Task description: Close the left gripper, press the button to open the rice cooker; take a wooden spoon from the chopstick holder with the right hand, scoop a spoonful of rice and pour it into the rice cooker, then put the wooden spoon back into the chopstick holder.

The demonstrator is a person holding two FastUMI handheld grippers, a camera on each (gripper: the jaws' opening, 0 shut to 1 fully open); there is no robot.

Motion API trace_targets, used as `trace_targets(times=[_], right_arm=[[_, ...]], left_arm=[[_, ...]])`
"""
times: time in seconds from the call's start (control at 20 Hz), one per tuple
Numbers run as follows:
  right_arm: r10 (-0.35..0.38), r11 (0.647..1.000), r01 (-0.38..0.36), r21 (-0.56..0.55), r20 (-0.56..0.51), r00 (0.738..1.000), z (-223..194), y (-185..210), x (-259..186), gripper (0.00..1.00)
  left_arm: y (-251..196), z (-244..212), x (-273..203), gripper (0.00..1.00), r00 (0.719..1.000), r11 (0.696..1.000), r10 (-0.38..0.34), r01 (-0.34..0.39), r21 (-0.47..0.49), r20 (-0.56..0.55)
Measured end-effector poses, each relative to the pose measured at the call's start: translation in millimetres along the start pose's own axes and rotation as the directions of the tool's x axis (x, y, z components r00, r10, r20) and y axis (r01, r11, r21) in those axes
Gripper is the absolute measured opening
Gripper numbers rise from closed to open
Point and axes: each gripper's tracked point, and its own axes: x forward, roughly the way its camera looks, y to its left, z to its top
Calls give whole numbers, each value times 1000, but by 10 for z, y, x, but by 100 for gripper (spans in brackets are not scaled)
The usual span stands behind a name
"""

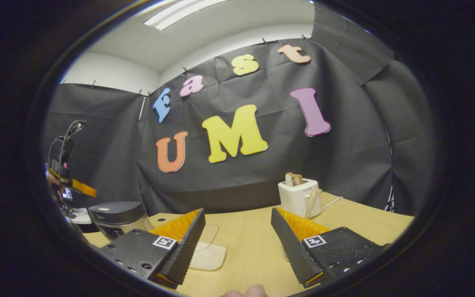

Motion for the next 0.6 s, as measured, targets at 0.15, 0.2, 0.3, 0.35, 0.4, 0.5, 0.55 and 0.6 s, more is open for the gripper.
trace_targets(times=[0.15, 0.2, 0.3, 0.35, 0.4, 0.5, 0.55, 0.6], right_arm=[[3, 1000, -3, -1, 8, 1000, -17, -31, 24, 95], [5, 1000, -5, -4, 4, 1000, -38, -32, 39, 92], [11, 1000, -11, -3, 3, 1000, -50, -32, 73, 92], [12, 1000, -12, 0, 7, 1000, -36, -30, 80, 92], [11, 1000, -12, 3, 12, 1000, -38, -38, 92, 92], [15, 1000, -15, 9, 12, 1000, -66, -30, 113, 95], [16, 1000, -16, 8, 6, 1000, -81, -24, 137, 95], [17, 1000, -17, 9, 2, 1000, -110, -27, 155, 95]], left_arm=[[45, -134, 159, 11, 997, 999, 5, -8, -47, -71], [51, -190, 197, 7, 995, 998, 10, -16, -59, -96], [48, -280, 253, 3, 990, 997, 11, -22, -76, -142], [64, -305, 263, 3, 988, 996, 18, -30, -79, -153], [100, -264, 296, 3, 989, 996, 33, -44, -72, -141], [135, -294, 345, 3, 987, 995, 48, -61, -80, -152], [131, -265, 329, 3, 989, 993, 48, -62, -96, -139], [106, -303, 338, 3, 987, 991, 43, -62, -118, -156]])
